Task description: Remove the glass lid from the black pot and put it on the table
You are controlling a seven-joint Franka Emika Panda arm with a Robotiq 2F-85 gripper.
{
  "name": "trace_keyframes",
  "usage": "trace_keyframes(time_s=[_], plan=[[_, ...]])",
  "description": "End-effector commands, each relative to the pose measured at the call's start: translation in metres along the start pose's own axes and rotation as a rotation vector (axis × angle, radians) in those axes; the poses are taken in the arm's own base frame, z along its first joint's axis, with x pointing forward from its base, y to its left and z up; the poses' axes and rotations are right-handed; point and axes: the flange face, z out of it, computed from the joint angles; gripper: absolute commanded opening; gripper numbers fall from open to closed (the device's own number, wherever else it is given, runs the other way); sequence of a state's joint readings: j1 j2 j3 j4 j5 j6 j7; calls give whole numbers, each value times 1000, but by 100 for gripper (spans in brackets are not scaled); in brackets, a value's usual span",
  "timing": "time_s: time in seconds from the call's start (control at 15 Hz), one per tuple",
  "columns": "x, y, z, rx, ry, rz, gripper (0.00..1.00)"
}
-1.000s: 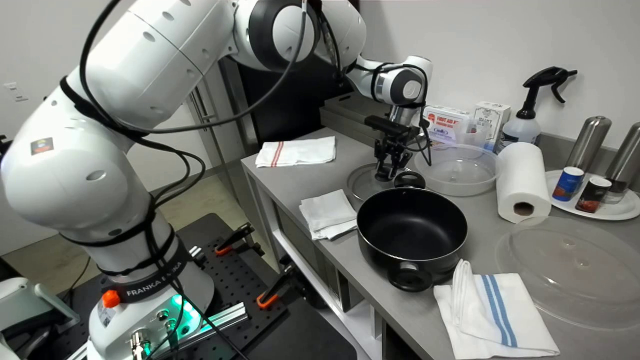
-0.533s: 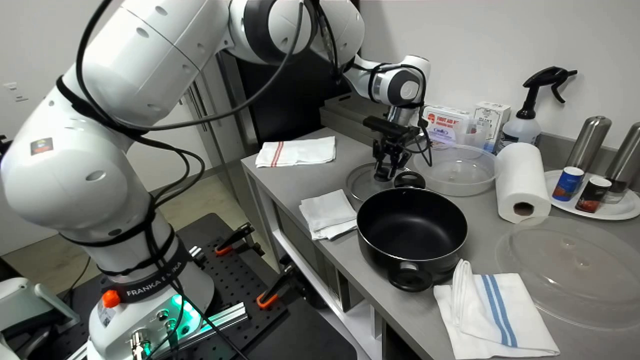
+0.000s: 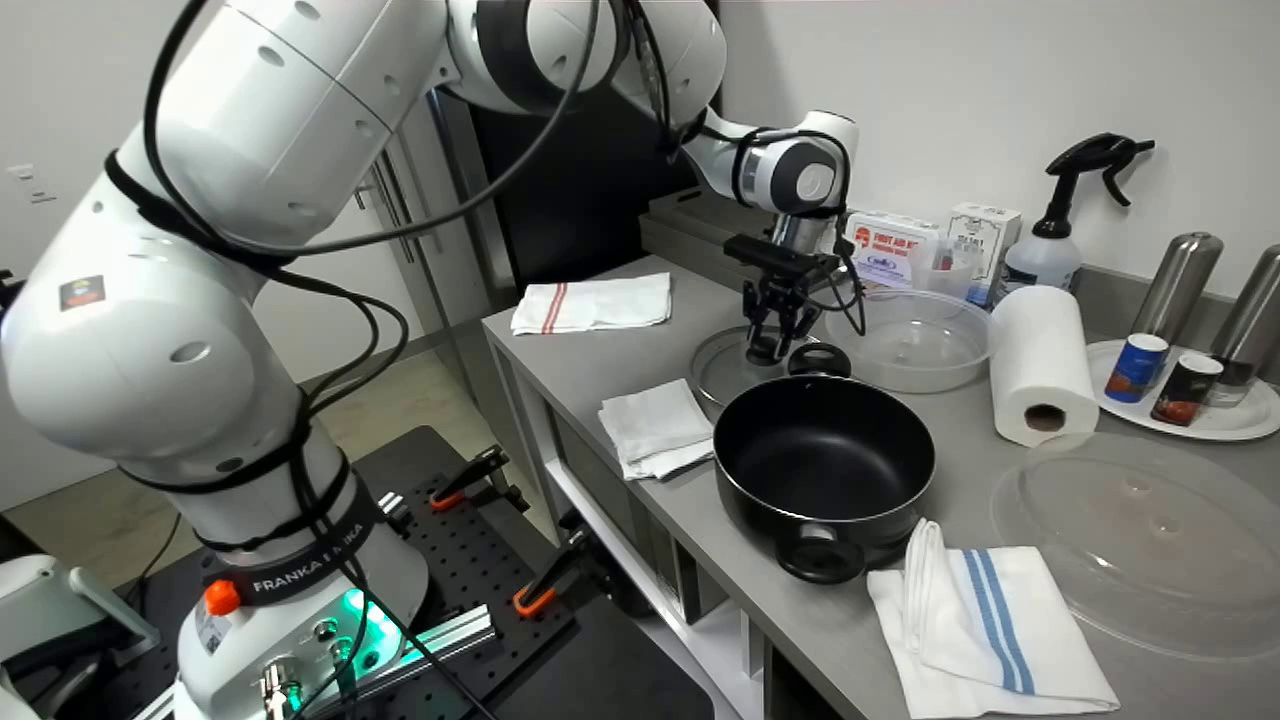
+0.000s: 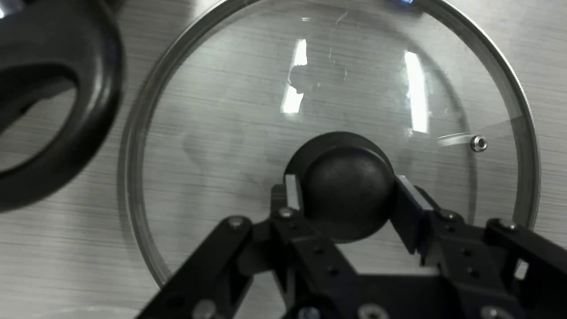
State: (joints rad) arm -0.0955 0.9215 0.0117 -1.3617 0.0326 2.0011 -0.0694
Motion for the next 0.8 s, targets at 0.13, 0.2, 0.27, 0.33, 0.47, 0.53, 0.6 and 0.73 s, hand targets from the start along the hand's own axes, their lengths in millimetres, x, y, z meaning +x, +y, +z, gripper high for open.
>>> trace_keyframes(time_s=[0.13,0.2,0.27,0.33,0.47,0.53,0.6,0.73], plan=[[-12,-1,-1,39,1,-24,81],[-12,-1,0,41,-1,-23,89],[-13,-1,-1,42,-2,-23,95],[-13,0,-1,44,-1,-22,99],[-13,0,-2,47,0,-21,100],[-13,-1,-3,47,1,-22,100],[-14,-1,-3,48,1,-22,100],[-14,-1,-4,47,1,-22,100]])
